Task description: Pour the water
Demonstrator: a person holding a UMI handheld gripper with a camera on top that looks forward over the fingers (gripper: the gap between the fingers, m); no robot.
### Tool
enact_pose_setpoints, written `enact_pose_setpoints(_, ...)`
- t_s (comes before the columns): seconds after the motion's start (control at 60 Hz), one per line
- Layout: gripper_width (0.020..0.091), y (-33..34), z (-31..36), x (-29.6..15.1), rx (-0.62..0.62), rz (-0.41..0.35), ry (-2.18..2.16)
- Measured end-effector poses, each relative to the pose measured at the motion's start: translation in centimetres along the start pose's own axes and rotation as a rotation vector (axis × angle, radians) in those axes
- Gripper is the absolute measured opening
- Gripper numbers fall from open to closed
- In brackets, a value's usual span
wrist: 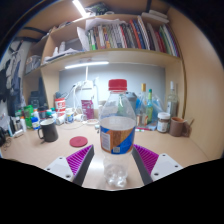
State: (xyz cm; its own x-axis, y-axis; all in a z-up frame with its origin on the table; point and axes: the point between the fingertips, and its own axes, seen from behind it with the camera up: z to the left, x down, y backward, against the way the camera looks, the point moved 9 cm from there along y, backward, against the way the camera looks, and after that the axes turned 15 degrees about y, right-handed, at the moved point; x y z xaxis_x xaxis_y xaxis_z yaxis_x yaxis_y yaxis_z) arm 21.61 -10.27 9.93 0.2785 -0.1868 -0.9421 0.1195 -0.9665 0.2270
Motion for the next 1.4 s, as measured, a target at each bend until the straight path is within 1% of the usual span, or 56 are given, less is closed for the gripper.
enact_pose_setpoints(0.05,0.0829,-1.0,-0.3,-0.4,0.041,-0.018,0.011)
enact_pose_setpoints(0.1,0.0802,-2.0,-0.5,-0.6,0.075,-0.033,0.007)
enact_pose_setpoints(0.15,0.0554,-2.8,-1.0,-0.4,0.113,-0.029,0.01)
enact_pose_setpoints(0.217,0.0538,-2.9,-1.6,-0.3,0.191,-0.038,0.006)
enact_pose_setpoints(0.283,0.0516,-3.1,-1.5,-0.1,0.228,-0.059,-0.018)
enact_pose_setpoints(0.3,0.05,-3.2,-1.5,-0.1,0.239,-0.056,-0.028)
enact_pose_setpoints(0.333,0.0495,-3.1,-1.6,-0.1,0.26,-0.045,-0.05)
enact_pose_setpoints(0.383,0.0469,-3.3,-1.5,-0.1,0.274,-0.019,-0.061)
enact_pose_setpoints(0.433,0.0446,-3.4,-1.4,-0.4,0.266,0.013,-0.049)
enact_pose_setpoints(0.467,0.0444,-3.6,-1.1,-0.5,0.26,0.039,-0.059)
enact_pose_setpoints(0.483,0.0429,-3.5,-0.9,-0.5,0.25,0.053,-0.065)
enact_pose_setpoints(0.533,0.043,-3.5,-0.2,-1.4,0.188,0.098,-0.083)
enact_pose_setpoints(0.567,0.043,-3.5,0.0,-2.7,0.163,0.1,-0.08)
enact_pose_setpoints(0.667,0.0432,-4.1,0.1,-8.6,0.158,0.043,0.108)
enact_pose_setpoints(0.767,0.0431,-6.8,1.2,-15.6,0.106,-0.023,0.443)
enact_pose_setpoints(0.85,0.043,-10.1,4.2,-19.8,0.117,-0.048,0.747)
enact_pose_setpoints(0.917,0.0432,-13.0,6.7,-21.7,0.112,-0.041,1.024)
enact_pose_setpoints(1.0,0.043,-16.4,10.3,-22.6,0.1,-0.062,1.376)
enact_pose_setpoints(1.1,0.0426,-18.9,13.6,-22.4,0.08,-0.073,1.695)
enact_pose_setpoints(1.133,0.0426,-19.4,14.5,-22.1,0.094,-0.08,1.807)
enact_pose_setpoints(1.217,0.043,-20.4,16.8,-22.9,0.183,-0.18,2.147)
enact_pose_setpoints(1.233,0.043,-20.6,17.3,-22.8,0.186,-0.201,2.201)
enact_pose_setpoints(1.267,0.0429,-20.8,17.9,-23.0,0.172,-0.219,2.291)
enact_pose_setpoints(1.3,0.0427,-21.4,18.0,-23.0,0.166,-0.215,2.343)
enact_pose_setpoints(1.4,0.0429,-22.2,17.8,-23.0,0.207,-0.136,2.518)
